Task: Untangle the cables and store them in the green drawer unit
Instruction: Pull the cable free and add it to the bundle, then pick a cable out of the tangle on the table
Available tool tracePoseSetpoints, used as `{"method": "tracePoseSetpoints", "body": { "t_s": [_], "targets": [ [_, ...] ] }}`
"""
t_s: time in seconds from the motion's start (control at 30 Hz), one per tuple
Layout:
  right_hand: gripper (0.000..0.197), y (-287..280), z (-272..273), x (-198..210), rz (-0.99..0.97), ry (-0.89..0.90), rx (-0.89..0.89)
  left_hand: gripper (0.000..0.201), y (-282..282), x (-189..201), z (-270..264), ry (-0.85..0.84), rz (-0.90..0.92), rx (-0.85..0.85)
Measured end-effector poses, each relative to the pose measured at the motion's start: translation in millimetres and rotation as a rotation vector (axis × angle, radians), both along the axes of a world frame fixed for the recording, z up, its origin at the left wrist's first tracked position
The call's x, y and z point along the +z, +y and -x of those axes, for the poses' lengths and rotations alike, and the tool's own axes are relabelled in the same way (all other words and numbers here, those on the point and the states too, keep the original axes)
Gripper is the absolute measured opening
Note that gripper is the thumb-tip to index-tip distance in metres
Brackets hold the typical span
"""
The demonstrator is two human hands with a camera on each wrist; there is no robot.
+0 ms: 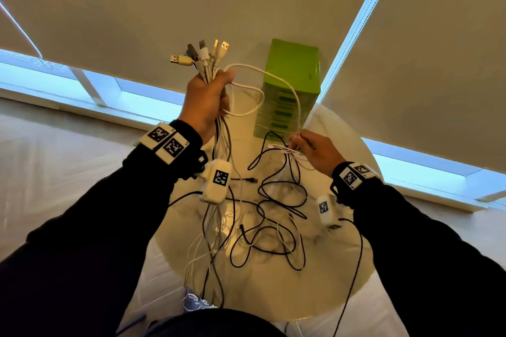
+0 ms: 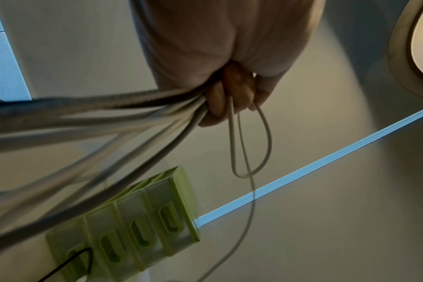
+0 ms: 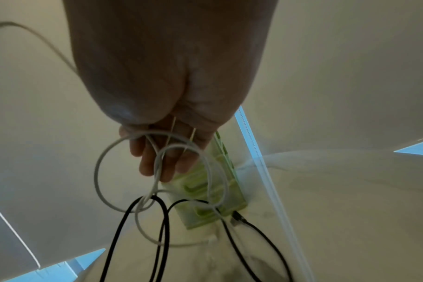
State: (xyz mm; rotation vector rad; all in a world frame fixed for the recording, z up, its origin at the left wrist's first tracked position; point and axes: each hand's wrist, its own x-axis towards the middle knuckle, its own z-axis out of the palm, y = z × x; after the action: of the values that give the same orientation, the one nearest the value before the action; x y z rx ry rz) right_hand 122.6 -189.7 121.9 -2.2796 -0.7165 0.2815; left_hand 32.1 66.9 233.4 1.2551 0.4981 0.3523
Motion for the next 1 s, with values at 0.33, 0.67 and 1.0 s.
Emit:
{"method": "tracePoseSetpoints", "body": {
  "t_s": [0.33, 0.67, 1.0],
  "targets": [
    [0.029, 13, -8, 48, 0.276, -0.138, 0.097, 0.016, -28, -36, 7, 0.113, -0.118, -0.094],
    [0.031, 39, 26, 55, 0.204, -0.105, 0.339, 0.019, -62, -59, 12, 0.112, -0.146, -0.301],
    [0.030, 27, 27, 60, 0.193, -0.072, 0.243, 0.017, -60, -62, 10, 0.032, -0.366, -0.498]
  ]
}}
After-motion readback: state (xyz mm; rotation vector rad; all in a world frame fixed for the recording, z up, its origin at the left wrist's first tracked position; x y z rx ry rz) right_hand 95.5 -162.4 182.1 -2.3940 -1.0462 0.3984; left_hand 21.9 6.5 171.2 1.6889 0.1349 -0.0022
